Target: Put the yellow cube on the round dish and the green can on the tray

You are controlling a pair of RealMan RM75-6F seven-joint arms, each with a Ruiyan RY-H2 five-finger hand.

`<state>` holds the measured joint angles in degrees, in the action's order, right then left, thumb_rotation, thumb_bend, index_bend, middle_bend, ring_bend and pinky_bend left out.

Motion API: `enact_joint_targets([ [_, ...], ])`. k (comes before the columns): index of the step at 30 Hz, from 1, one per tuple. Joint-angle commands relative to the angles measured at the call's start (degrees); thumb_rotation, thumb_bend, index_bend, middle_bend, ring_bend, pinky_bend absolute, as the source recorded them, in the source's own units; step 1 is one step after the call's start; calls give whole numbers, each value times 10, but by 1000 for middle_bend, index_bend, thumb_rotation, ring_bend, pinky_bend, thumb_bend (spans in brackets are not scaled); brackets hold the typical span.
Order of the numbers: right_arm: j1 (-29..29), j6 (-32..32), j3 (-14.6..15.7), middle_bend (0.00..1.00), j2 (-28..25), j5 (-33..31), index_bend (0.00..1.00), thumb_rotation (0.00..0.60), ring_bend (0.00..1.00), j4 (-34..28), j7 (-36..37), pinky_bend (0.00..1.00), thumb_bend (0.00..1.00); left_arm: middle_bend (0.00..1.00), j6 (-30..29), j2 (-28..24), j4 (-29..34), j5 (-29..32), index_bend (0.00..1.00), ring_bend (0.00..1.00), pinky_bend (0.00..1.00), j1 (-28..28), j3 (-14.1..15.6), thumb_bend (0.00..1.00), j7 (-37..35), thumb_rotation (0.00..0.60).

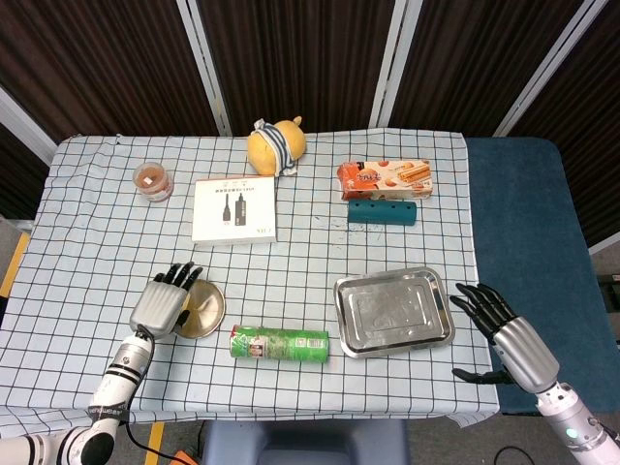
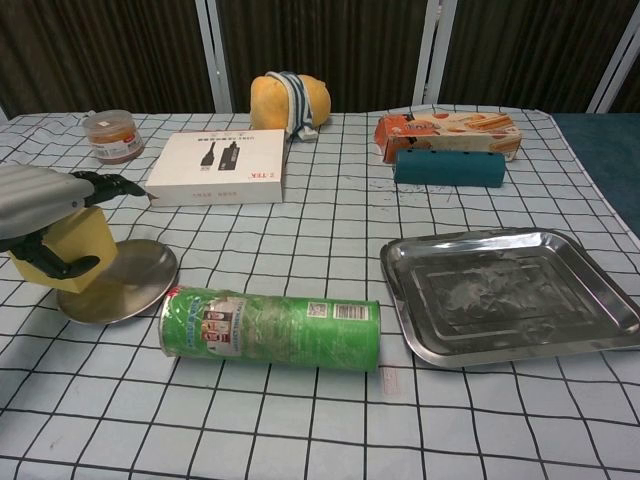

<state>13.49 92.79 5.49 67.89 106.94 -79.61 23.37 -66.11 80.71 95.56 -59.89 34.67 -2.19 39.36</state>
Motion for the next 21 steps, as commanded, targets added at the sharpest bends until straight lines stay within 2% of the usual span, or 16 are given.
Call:
enact_joint_targets([
  [1, 1, -2, 0, 0, 0, -1, 0, 600, 0, -1, -1, 0, 42, 0, 3, -9, 11, -5, 0, 14, 241, -3, -1, 415, -13, 600],
  [12, 1, -2, 0, 0, 0, 0, 0, 600, 0, -1, 0, 0, 42, 0, -41, -32, 42, -57, 0, 0, 232, -25, 2, 391, -34, 600],
  [17, 3, -8, -3, 0, 1, -7, 0, 600, 0, -2, -5, 0, 42, 0, -97, -72, 62, -93, 0, 0, 217, -66, 9, 392, -71, 600],
  [21, 5, -18, -6, 0, 4, -12, 0, 600, 0, -5, -19, 0, 42, 0, -143, -109, 59, -130, 0, 0, 206, -112, 30, 395, -131, 600],
])
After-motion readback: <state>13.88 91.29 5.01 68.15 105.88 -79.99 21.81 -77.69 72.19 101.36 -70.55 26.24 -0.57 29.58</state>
